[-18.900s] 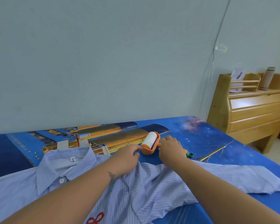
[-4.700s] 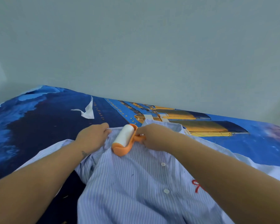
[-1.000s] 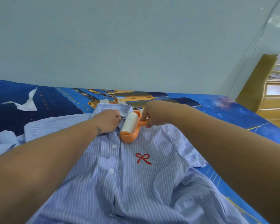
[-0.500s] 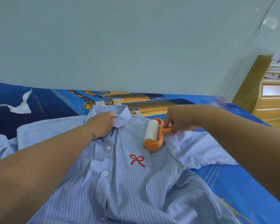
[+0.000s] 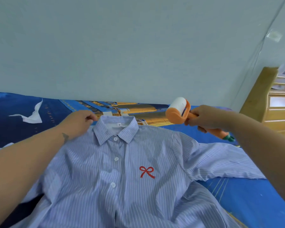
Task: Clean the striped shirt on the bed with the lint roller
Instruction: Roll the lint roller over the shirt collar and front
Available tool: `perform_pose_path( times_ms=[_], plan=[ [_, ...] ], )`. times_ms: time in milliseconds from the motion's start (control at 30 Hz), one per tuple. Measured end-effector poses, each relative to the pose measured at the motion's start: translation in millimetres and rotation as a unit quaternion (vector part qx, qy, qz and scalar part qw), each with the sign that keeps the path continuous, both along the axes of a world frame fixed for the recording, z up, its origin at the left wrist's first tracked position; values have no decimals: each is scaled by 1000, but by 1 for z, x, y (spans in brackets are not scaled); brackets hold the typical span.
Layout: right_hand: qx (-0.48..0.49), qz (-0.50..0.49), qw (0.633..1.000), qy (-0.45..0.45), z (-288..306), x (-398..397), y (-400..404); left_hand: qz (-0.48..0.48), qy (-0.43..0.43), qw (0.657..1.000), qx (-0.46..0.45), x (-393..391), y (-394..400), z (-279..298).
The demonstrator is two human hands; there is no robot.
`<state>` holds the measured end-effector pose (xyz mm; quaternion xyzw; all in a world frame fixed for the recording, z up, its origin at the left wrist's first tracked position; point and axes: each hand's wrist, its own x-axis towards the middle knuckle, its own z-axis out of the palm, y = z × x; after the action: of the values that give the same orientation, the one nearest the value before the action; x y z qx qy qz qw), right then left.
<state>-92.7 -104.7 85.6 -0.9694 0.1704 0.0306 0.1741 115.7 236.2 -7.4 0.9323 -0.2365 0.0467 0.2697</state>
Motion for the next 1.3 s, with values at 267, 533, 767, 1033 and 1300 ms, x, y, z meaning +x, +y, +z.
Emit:
perform_pose_path(
  times_ms=[267, 533, 767, 1033, 1300],
  plan=[
    [-22, -7, 999, -33, -44, 70, 51, -1, 48, 993, 111, 10, 42, -14],
    [-120, -34, 992, -30, -84, 126, 66, -2, 3, 993, 115, 27, 46, -28],
    [-79, -50, 995, -35, -101, 137, 69, -14, -49, 994, 97, 32, 45, -34],
    [-10, -95, 992, -78, -94, 135, 72, -101, -131, 975, 151, 28, 55, -24],
    [97, -57, 988, -102, -76, 123, 75, -142, -249, 929, 232, 40, 61, -14]
  ],
)
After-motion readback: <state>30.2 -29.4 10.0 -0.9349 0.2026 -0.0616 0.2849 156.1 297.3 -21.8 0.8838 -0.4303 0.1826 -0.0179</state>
